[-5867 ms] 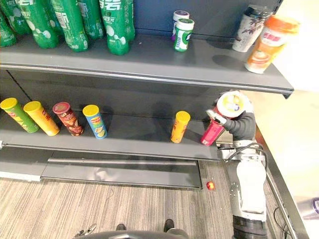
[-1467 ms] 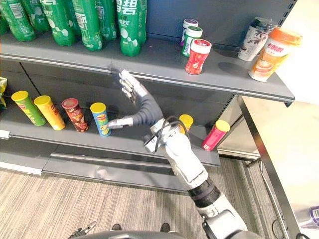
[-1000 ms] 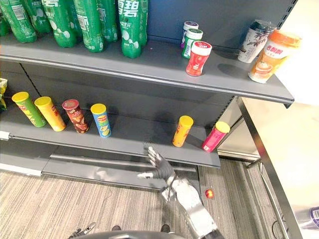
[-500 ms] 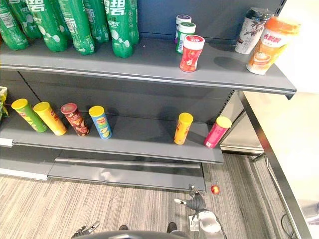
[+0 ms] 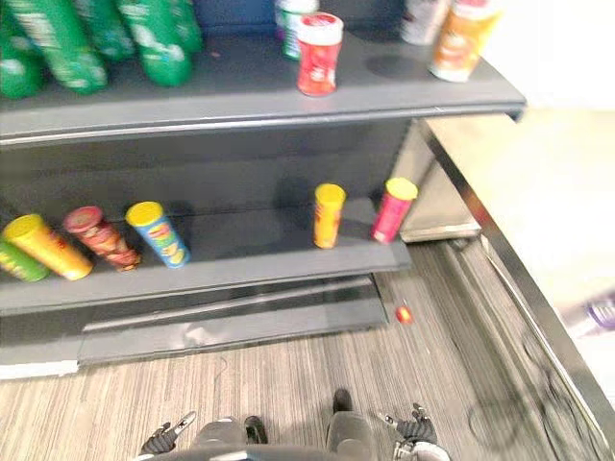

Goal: Put the gum and the chips on the shelf.

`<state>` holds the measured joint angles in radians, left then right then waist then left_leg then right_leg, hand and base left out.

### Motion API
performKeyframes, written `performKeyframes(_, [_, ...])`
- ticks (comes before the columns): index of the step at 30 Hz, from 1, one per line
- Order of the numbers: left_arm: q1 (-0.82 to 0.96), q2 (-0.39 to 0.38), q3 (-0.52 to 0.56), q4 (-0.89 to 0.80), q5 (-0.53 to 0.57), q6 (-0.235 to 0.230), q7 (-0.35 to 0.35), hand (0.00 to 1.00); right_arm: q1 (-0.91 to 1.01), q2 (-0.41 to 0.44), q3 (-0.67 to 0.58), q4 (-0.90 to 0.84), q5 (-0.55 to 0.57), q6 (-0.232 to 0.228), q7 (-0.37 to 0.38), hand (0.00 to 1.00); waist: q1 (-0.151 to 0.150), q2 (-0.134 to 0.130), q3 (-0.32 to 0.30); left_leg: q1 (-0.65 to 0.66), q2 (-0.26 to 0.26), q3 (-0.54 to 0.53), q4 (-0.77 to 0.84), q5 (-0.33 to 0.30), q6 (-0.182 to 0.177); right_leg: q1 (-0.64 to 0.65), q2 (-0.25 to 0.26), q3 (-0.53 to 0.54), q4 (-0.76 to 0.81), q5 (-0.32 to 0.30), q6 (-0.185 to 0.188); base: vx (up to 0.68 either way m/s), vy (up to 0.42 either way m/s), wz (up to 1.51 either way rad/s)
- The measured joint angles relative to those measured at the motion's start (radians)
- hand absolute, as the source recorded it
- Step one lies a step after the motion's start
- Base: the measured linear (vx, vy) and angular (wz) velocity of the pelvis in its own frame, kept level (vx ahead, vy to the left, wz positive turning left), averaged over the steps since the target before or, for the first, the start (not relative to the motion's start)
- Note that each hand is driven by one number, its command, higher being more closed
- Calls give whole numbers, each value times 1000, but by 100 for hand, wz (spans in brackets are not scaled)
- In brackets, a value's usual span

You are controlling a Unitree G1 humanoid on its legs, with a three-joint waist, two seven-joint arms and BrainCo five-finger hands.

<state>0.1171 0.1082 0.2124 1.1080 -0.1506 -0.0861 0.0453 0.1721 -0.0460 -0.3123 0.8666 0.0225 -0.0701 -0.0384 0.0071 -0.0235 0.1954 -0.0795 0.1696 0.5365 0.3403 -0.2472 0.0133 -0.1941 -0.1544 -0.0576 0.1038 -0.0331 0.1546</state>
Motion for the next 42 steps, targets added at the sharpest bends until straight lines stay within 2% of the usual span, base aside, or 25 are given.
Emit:
performKeyframes(2, [-13,14,13,-4,7,0,2,0,1,19,0,5,20,2,-3,0,-4,-7,35,32,39,92,8,-18,4,-10,-47,-185,69,-24,-61,-96,154,-153])
performKeyframes(4, [-15,17,18,-11,7,0,2,0,19,16,1,8,23,3,-6,0,-2,-12,34,61,67,174,0,-14,-11,9,-74,-283,128,-37,-80,34,103,-143])
performKeyframes(6, [-18,18,15,-25,13,-1,0,0,16,15,9,10,23,3,-7,0,-3,-15,31,86,73,260,-40,8,-29,31,-93,-343,160,-36,-79,63,48,-145])
performKeyframes(8, [-22,25,1,-36,15,0,-2,0,6,17,18,13,23,4,-6,0,-5,-23,27,87,70,327,-57,22,-40,61,-93,-350,104,-24,-60,76,-52,-102])
performKeyframes(9, [-25,30,-1,-35,16,0,-3,0,4,17,19,14,24,4,-7,0,-4,-34,20,87,66,366,-57,27,-48,90,-93,-348,46,6,-55,69,-100,-76])
performKeyframes(10, [-28,30,-1,-33,15,0,-2,0,-4,15,19,14,24,4,-8,0,-4,-37,18,91,67,385,-56,30,-52,102,-90,-349,14,30,-31,64,-150,-86])
performKeyframes(11, [-33,17,-2,-32,16,0,-3,0,-27,5,19,20,24,4,-12,0,-9,-14,26,100,82,406,-64,52,-58,99,-68,-343,2,52,-41,36,-167,-59])
performKeyframes(12, [-34,12,-2,-32,16,0,-3,0,-31,3,18,21,24,2,-16,0,-24,6,23,109,92,410,-78,65,-72,100,-52,-341,1,48,-47,24,-167,-42])
performKeyframes(14, [-34,-3,-1,-32,16,0,-3,0,-24,-6,15,23,22,3,-18,0,-34,24,14,134,107,411,-101,94,-96,114,-26,-350,5,33,-69,30,-173,-12])
performKeyframes(16, [-39,-15,0,-34,17,0,-4,0,-23,-16,15,20,21,3,-18,0,-35,33,7,139,117,411,-120,114,-106,115,-12,-358,7,24,-82,-10,-136,-1])
performKeyframes(20, [-52,-28,10,-35,18,0,-3,0,-23,-21,7,3,22,0,-18,0,-40,32,7,140,108,416,-168,153,-110,90,-5,-355,25,4,-98,-82,-56,-1])
performKeyframes(24, [-50,-28,29,-33,42,1,0,0,-24,-19,7,-3,22,-1,-18,0,-57,34,7,135,108,452,-176,159,-111,38,-8,-323,71,-30,-111,-77,-20,-21])
performKeyframes(26, [-52,-29,32,-31,47,2,8,0,-22,-21,7,-3,23,-1,-18,0,-62,39,12,135,140,476,-121,128,-124,19,0,-305,106,-51,-120,3,-45,-41])
performKeyframes(28, [-53,-35,50,-32,40,2,16,0,-17,-25,6,17,28,0,-19,0,-59,45,20,142,223,498,40,100,-129,14,26,-269,143,-84,-131,16,-62,-52])
performKeyframes(29, [-53,-37,61,-34,37,2,16,0,-15,-25,6,19,28,-1,-19,0,-58,45,20,135,253,487,99,108,-117,17,32,-262,147,-87,-136,28,-101,-47])
performKeyframes(30, [-53,-45,73,-39,31,1,16,0,-12,-34,3,27,31,-1,-21,0,-59,51,25,111,295,395,200,139,-68,40,46,-248,147,-92,-143,43,-122,-37])
performKeyframes(31, [-51,-52,82,-44,11,0,16,0,-12,-40,0,33,37,-1,-22,0,-57,52,27,94,301,311,241,161,-34,51,51,-232,147,-96,-147,67,-118,-57])
performKeyframes(32, [-45,-66,99,-56,-22,-4,16,0,-14,-58,-2,47,48,-3,-24,0,-52,54,31,26,292,119,325,208,-11,77,54,-194,135,-99,-153,102,-24,-76])
performKeyframes(33, [-43,-82,97,-63,-47,-13,14,0,-22,-72,-23,55,65,-3,-29,0,-42,59,29,-22,227,-48,333,158,-74,82,49,-151,123,-97,-156,121,22,-81])
performKeyframes(35, [-43,-100,89,-72,-75,-21,11,0,-38,-96,-59,78,75,-5,-40,0,-31,69,29,-57,136,-168,284,102,-95,86,41,-97,111,-96,-157,128,43,-75])
performKeyframes(36, [-43,-102,87,-73,-81,-24,8,0,-42,-100,-72,89,75,-4,-40,0,-29,70,30,-65,110,-196,234,95,-92,94,42,-78,105,-98,-155,148,50,-69])
performKeyframes(39, [-44,-106,88,-75,-81,-35,5,0,-52,-97,-85,92,76,-4,-41,0,-21,69,30,-77,48,-310,-13,98,-109,98,54,-15,106,-104,-145,151,113,-74])
performKeyframes(41, [-44,-107,87,-72,-80,-35,3,0,-56,-95,-97,92,76,-7,-41,0,-21,70,29,-72,17,-373,-138,123,-123,99,55,27,118,-117,-124,164,190,-72])
performKeyframes(42, [-42,-110,88,-71,-79,-35,4,0,-53,-94,-105,92,76,-7,-41,0,-14,78,26,-56,4,-393,-196,151,-137,97,62,57,136,-131,-100,221,265,-88])
